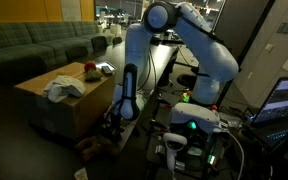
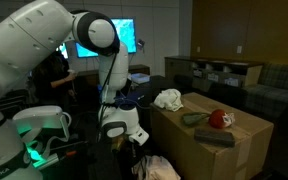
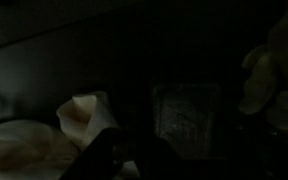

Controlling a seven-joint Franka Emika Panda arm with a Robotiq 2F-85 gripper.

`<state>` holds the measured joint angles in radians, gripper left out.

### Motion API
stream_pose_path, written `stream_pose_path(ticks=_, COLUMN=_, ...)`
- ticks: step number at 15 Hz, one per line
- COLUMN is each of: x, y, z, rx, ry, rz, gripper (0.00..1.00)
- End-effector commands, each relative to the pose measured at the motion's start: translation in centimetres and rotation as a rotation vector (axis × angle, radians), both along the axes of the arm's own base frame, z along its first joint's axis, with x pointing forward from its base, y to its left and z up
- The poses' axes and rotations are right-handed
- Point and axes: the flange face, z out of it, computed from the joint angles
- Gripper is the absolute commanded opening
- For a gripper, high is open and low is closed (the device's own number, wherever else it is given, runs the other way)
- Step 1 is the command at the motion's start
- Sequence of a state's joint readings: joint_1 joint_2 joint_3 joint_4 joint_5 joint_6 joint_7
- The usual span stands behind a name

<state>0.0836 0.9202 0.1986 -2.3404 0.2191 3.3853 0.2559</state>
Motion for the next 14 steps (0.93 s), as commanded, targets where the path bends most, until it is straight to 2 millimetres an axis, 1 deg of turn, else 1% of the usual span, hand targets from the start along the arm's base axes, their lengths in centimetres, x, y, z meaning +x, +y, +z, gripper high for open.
stream_pose_path(ticks=1, x=-1.5, y=0.4, z=3.2, rx=-0.046, ry=0.043, rz=0.038, gripper=0.31)
stream_pose_path(ticks=4, x=-2.8, y=0.8, z=5.7, rx=-0.075, ry=0.108, rz=0.077, gripper=0.31)
stream_pose_path(ticks=9, x=-4.4, y=1.1, z=10.9, rx=-0.130, ry=0.171, rz=0.099, gripper=0.31)
stream_pose_path(ticks=14, x=-4.3, y=0.8, z=17.3, rx=-0.170, ry=0.147, rz=0.063, gripper=0.31)
